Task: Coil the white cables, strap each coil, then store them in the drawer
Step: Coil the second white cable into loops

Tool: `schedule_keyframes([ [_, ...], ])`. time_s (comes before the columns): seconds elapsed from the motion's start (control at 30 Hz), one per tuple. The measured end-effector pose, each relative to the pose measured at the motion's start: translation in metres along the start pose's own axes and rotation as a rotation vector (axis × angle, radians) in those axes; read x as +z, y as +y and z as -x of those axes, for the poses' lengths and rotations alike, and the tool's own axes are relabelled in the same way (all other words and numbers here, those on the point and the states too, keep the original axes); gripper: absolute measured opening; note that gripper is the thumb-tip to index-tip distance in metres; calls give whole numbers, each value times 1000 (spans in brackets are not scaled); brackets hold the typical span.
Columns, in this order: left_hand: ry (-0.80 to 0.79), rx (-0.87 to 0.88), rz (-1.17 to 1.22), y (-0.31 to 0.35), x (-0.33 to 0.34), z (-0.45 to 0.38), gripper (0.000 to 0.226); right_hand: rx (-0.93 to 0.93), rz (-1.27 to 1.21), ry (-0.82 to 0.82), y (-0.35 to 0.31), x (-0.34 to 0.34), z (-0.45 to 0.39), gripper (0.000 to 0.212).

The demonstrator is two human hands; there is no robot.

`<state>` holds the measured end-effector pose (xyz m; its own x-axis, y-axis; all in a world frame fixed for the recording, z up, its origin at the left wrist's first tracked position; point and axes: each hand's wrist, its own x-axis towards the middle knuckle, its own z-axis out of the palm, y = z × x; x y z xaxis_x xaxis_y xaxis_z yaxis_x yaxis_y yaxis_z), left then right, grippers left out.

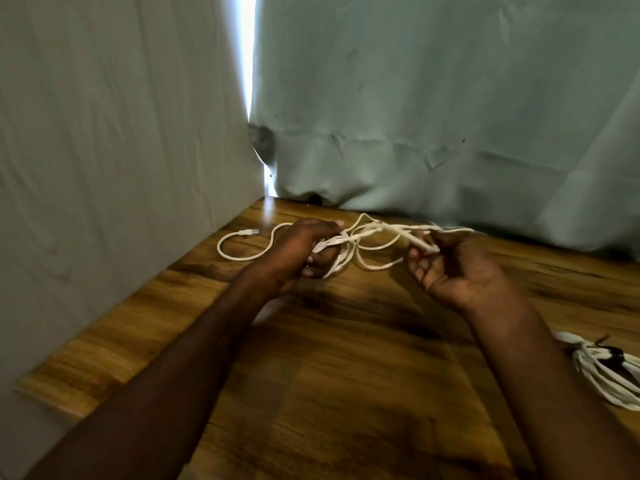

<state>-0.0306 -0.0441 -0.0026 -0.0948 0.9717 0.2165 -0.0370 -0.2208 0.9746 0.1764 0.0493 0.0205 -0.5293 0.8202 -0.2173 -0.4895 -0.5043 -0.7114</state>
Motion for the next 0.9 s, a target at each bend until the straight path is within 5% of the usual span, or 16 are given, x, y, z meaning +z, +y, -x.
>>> schedule_keyframes([
  [0.13, 46, -75, 158, -3, 1, -5, 36, 128, 684, 108, 15, -4, -4, 56],
  [0.23, 124, -105, 156, -8, 2, -6, 34, -52, 805, 136, 23, 9, 0, 43],
  [0.4, 254, -191, 52, -13, 0, -9, 29, -938, 1243, 470, 39, 8, -2, 29],
  [0.47, 300, -234, 4, -14, 0, -10, 29, -1160, 1155, 236, 44, 15, 4, 9],
  [0.53, 309, -247, -8, -14, 2, -10, 31, -1185, 1186, -107, 51, 23, 7, 10],
  [0.63, 309, -246, -22, -11, 2, -8, 32, -1211, 1571, -317, 67, 22, 1, 25],
  [0.9, -85, -298, 36, -1, 1, 1, 56, -1158, 1749, 148, 50, 6, -1, 60],
])
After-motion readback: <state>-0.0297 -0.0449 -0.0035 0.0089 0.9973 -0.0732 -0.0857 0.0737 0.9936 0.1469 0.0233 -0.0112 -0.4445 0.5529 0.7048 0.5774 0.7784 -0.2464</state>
